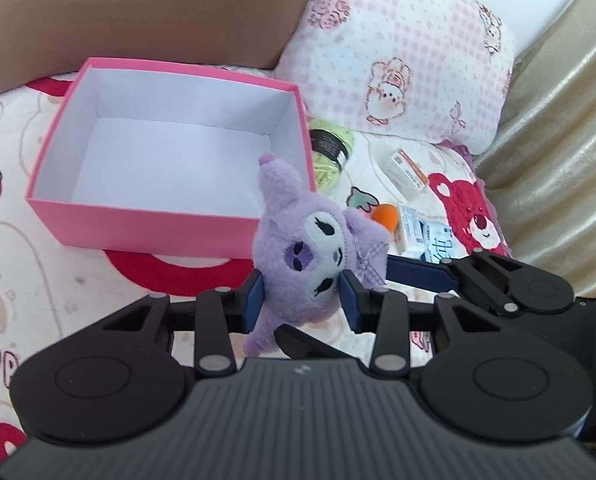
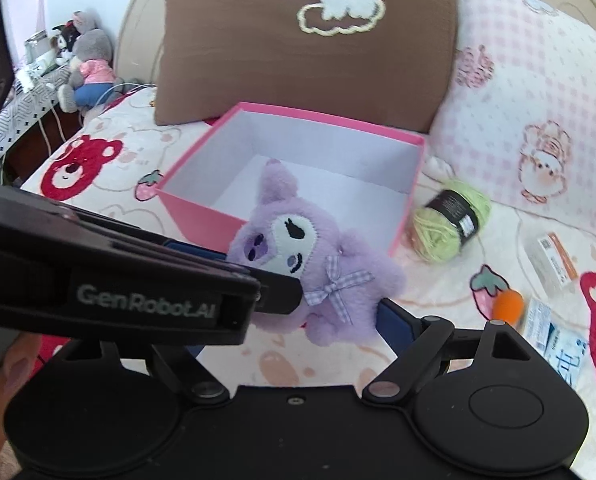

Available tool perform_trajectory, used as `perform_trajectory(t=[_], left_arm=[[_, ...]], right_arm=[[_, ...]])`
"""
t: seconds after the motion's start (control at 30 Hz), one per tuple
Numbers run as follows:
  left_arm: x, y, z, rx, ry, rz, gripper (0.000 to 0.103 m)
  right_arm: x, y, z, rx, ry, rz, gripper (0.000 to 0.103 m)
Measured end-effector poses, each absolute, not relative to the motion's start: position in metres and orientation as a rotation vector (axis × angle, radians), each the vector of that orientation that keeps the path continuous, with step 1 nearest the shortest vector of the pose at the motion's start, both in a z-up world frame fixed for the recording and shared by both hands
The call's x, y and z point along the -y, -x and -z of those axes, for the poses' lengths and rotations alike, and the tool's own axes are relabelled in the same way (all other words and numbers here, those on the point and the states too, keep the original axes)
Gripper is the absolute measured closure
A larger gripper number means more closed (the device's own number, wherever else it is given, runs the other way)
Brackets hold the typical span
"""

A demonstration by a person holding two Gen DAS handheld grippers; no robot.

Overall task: Organize objects
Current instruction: 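Lift the plush toy with the left tool and carry it over the pink box, then lower the plush toy into the pink box and open the left tool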

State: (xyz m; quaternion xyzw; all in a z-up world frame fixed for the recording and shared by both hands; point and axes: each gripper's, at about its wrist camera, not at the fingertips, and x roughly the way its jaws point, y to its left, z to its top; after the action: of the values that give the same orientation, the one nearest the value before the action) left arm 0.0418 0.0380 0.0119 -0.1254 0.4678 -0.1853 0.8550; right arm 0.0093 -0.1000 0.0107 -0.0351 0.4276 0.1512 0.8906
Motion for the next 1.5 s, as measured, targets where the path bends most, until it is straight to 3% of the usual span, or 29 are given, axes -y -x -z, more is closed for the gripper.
perform_trajectory(t=[0.33,0.43,0.67,0.8,1.0,1.5], left_arm=[[-0.064,-0.043,-0.022,-0.950,0.302,0.370,0.065],[-0.073,-0.043,-0.029,-0.919,0.294,0.350,0.065],[-0.094,-0.057,-0.036,-0.908,0.292,0.323,0.065],[-0.096,-0.075,-0.038,-0.921,0.236,0.290,0.065],[-0.114,-0.107,-0.038,-0.921,0.223,0.281,0.065],[-0.137,-0.219,0.060,-1.106,0.296,0.247,0.066]], right_arm=[[0.074,-0.019,-0.027,-0.849,0.141,-0.336,0.016],[0.069,-0.024,-0.033,-0.834,0.151,-0.350,0.026],[0.058,-0.041,-0.041,-0.822,0.157,-0.397,0.032],[0.048,-0.058,-0.040,-0.835,0.182,-0.407,0.045],[0.047,-0.095,-0.038,-0.872,0.124,-0.438,0.050],[0.043,-0.211,0.049,-1.100,-0.013,-0.437,0.054]])
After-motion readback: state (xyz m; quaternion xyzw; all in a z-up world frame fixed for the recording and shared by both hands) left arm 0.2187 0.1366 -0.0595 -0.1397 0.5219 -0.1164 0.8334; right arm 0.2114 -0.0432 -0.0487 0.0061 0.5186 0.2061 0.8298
